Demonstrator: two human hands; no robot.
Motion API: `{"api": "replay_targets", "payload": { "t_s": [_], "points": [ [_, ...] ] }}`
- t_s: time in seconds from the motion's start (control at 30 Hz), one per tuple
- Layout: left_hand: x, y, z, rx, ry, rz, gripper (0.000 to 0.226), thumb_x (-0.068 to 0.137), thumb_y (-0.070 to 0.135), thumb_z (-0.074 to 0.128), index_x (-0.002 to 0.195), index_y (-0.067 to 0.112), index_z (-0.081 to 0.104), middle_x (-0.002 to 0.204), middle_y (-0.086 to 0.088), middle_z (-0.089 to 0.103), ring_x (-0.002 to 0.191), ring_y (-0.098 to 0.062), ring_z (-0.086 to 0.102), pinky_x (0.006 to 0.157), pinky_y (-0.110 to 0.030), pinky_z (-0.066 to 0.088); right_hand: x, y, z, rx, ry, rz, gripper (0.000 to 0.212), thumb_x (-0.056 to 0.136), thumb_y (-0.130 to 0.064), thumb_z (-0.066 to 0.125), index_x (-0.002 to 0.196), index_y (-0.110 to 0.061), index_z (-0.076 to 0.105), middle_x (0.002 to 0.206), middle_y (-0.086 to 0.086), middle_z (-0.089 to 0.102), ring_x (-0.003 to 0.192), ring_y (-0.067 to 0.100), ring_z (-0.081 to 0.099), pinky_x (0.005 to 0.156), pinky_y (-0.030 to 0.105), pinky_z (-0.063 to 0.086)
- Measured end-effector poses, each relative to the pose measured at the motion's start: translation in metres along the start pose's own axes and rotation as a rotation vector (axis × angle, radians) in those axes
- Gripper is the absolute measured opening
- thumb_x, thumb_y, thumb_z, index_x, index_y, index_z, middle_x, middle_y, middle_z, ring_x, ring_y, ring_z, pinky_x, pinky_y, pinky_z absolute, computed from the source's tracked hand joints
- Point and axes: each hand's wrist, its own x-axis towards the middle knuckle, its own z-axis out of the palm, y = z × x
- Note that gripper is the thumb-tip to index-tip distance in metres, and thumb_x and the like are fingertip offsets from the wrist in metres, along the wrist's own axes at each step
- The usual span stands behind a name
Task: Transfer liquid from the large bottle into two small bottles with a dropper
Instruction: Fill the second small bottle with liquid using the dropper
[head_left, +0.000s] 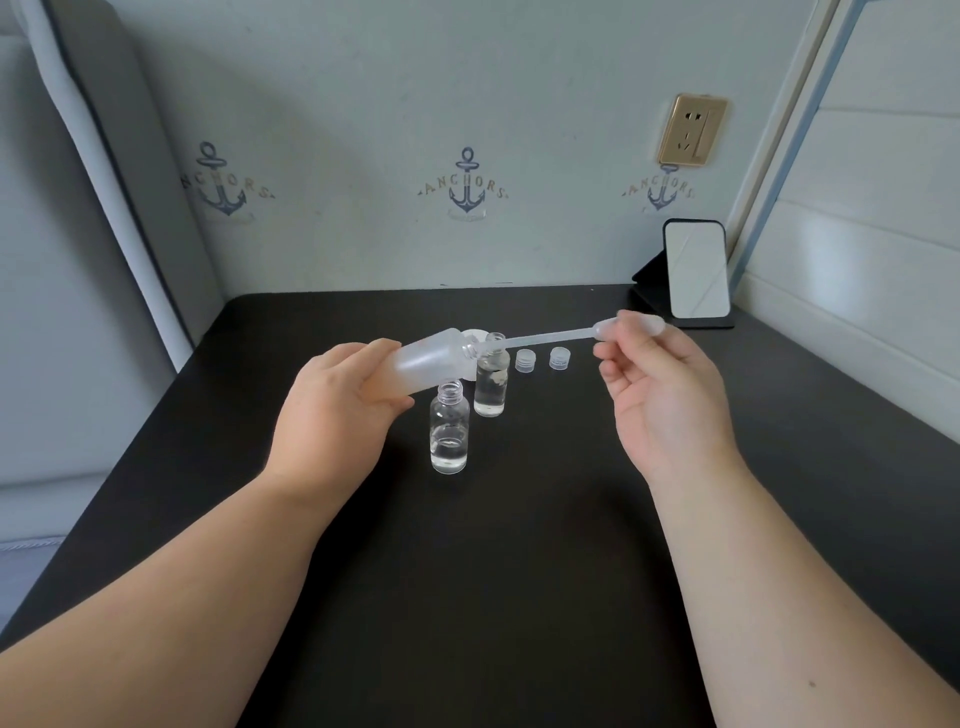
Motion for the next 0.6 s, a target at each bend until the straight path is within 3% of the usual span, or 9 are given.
{"api": "replay_targets", "payload": {
  "t_s": [0.27,0.6],
  "points": [
    [0.001,0.000,0.006,0.033,0.010,0.055,0.041,0.081,0.014,0.081,0.118,0.025,0.069,0.106,0.012,0.063,0.101,-0.016,0.051,0.084,-0.029,0.038,-0.011,0.020,0.019,-0.151,-0.101,0.024,0.013,0.089,-0.005,0.072,0.083,-0.014,0.080,0.092,0.012,0.077,0.079,0.020,0.073,0.071,0.023,0.055],
    [0.001,-0.001,0.011,0.034,0.015,0.053,0.044,0.081,0.016,0.083,0.122,0.024,0.070,0.114,0.008,0.065,0.109,-0.023,0.054,0.089,-0.032,0.038,-0.017,0.035,0.033,-0.226,-0.094,0.071,0.014,0.090,-0.002,0.072,0.082,-0.012,0.077,0.086,0.011,0.077,0.081,0.022,0.075,0.071,0.023,0.056]
  ]
}}
